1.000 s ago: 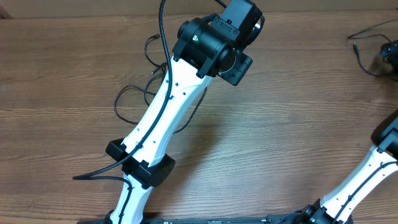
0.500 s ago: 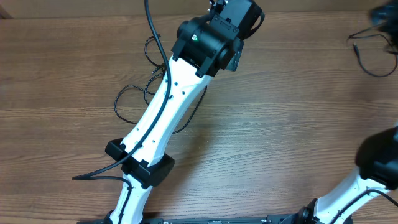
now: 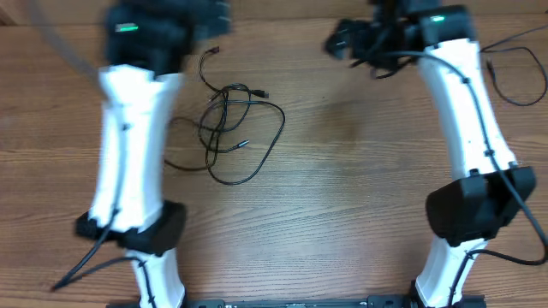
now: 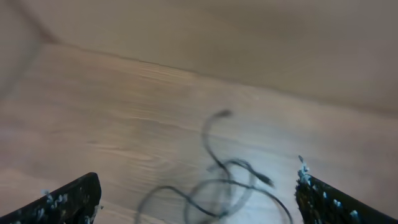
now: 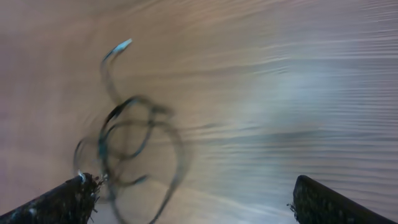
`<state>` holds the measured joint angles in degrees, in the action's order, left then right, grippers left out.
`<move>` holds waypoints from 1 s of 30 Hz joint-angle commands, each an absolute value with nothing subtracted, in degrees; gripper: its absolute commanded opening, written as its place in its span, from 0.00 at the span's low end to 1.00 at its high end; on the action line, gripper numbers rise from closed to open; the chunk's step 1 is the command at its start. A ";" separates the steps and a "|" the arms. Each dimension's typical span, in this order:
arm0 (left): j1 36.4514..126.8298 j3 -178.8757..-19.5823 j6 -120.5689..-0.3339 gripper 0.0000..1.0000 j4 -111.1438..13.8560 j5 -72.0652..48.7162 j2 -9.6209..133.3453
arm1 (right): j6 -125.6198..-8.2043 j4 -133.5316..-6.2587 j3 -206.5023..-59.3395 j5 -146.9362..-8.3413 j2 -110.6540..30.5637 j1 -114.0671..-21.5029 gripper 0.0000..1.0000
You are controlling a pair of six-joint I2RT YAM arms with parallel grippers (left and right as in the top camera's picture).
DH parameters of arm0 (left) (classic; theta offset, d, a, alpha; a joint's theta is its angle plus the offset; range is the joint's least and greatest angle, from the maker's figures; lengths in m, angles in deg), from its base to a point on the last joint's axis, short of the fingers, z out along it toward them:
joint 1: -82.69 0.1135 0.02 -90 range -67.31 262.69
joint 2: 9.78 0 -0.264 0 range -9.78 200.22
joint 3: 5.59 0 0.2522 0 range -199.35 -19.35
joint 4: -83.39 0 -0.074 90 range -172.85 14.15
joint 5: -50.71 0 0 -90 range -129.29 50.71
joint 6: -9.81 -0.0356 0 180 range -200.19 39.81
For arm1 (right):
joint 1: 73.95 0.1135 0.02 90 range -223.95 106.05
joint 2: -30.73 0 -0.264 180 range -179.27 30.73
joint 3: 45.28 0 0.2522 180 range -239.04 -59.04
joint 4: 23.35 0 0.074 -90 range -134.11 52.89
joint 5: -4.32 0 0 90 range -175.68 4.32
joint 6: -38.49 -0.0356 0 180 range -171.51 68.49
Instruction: Untangle cables
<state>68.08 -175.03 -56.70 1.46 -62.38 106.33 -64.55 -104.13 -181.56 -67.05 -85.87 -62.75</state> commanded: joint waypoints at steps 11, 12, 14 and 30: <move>91.66 -176.58 -67.09 1.00 11.63 -31.70 99.69 | -73.12 -102.78 -179.05 -74.50 -88.86 -40.30 0.93; 91.97 -176.56 -68.18 1.00 11.39 -28.26 99.86 | -74.12 -102.76 -178.20 -74.52 -88.99 -39.12 0.91; 92.12 -176.58 -68.68 1.00 10.99 -25.03 99.86 | -74.30 -102.04 -175.77 -74.48 -89.06 -36.72 0.79; 92.06 -176.58 -69.93 1.00 12.65 -25.09 100.14 | -76.81 -74.06 -157.21 -84.12 -89.10 -24.48 0.84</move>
